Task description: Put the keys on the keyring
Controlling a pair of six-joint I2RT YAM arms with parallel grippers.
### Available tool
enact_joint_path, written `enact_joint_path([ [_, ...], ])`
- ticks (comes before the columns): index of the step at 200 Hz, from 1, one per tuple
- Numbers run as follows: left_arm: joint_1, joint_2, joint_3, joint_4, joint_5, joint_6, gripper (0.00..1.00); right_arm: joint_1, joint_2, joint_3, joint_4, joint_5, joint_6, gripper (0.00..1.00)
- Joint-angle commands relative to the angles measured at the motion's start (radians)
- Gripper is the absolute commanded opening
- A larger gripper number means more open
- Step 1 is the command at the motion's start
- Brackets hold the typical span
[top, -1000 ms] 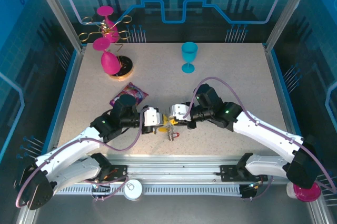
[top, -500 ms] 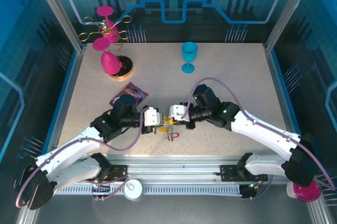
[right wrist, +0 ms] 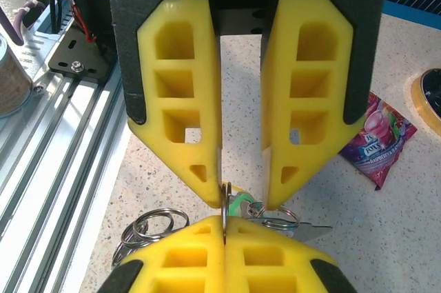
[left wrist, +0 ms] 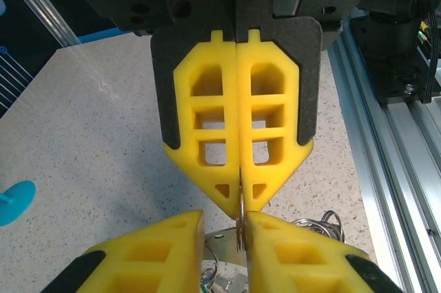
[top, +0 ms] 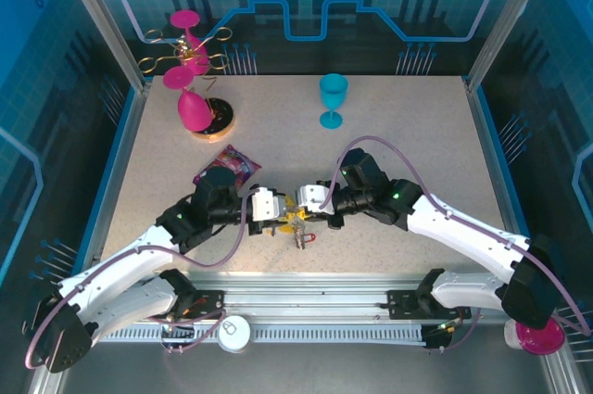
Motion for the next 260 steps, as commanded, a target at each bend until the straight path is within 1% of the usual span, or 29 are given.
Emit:
enact_joint_path([
  [1,-0.002,-0.008,-0.02,0.022,-0.004,-0.018,0.24,0.002,-0.024,0.013,0.026,-0.05,0.022,0.0],
  [54,-0.002,0.003,-0.029,0.012,-0.001,-0.009,0.27,0.002,-0.034,0.011,0.034,-0.063,0.035,0.0],
  [118,-0.002,0.007,-0.028,0.048,0.021,-0.024,0.23,0.001,-0.023,0.009,0.066,-0.094,0.061,0.0],
  [154,-0.002,0.007,-0.026,0.067,0.032,-0.028,0.2,0.006,-0.009,0.01,0.073,-0.089,0.064,0.0],
  [178,-0.002,0.007,-0.024,0.081,0.037,-0.03,0.17,0.01,0.0,0.012,0.073,-0.086,0.064,0.0],
  [198,-0.002,0.006,-0.026,0.097,0.038,-0.027,0.12,0.016,0.011,0.018,0.061,-0.079,0.061,0.0],
  [229,-0.005,-0.006,-0.029,0.122,0.025,-0.011,0.0,0.023,0.025,0.026,0.039,-0.061,0.054,0.0],
  [255,-0.006,-0.014,-0.034,0.114,-0.004,0.008,0.0,0.013,-0.001,0.009,0.053,-0.025,0.064,0.0],
  [260,-0.007,-0.015,-0.035,0.111,-0.009,0.011,0.0,0.007,-0.011,0.003,0.057,-0.021,0.069,0.05],
])
